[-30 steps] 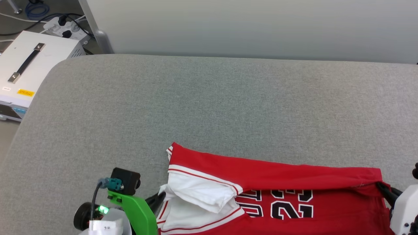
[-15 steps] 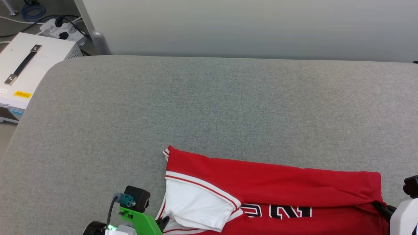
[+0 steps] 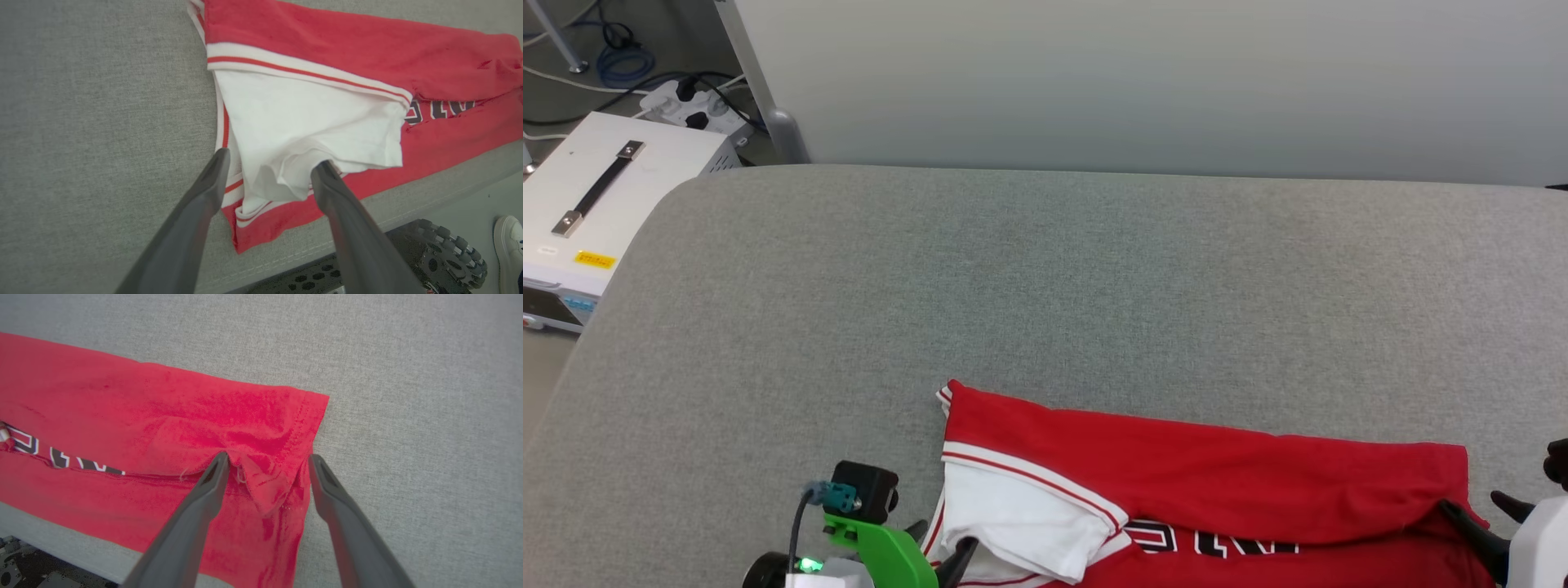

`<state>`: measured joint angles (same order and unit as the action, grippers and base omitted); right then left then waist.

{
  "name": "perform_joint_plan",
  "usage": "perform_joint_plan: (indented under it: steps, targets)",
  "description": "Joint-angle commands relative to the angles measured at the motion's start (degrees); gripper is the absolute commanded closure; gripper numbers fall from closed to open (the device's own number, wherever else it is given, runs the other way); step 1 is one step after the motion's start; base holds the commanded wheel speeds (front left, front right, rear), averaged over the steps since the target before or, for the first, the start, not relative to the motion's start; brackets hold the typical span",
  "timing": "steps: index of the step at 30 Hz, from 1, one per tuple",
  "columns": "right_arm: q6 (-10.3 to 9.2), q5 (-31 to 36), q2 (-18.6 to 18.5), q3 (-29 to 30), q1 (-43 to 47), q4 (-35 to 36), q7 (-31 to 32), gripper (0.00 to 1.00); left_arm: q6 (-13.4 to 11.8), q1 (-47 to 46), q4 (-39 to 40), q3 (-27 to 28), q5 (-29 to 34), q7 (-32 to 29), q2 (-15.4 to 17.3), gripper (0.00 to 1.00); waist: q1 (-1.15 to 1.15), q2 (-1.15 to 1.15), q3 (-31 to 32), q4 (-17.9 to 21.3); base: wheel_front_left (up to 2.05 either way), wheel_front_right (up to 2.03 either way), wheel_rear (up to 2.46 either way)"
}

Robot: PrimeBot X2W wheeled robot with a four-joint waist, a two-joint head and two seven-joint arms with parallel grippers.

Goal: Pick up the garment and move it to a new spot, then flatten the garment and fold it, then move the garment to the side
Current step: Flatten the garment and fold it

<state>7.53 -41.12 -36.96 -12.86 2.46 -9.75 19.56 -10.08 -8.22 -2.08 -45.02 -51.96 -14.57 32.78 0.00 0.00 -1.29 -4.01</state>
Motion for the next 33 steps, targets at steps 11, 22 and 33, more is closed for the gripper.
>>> perform_joint_plan:
  steps: [11,22,33]
  targets:
    - [-0.04,3.1,6.4,13.8,3.4,8.5,12.3,0.0,-4.9,-0.8,8.9,7.6,3.3,9.2,3.2,0.0,0.0,0.0,0.9,-0.1,0.0,0.0,0.0]
    - [-0.04,13.2,19.3,25.0,2.6,5.2,19.8,0.0,-3.9,-0.6,4.6,12.0,6.0,24.7,-0.2,0.0,0.0,0.0,-2.2,-0.7,0.0,0.0,0.0]
    - [-0.04,15.6,21.0,26.9,0.6,-2.3,17.9,0.0,-1.4,-1.5,-0.7,13.8,7.0,28.5,-1.5,0.0,0.0,0.0,-4.9,-1.8,0.0,0.0,0.0]
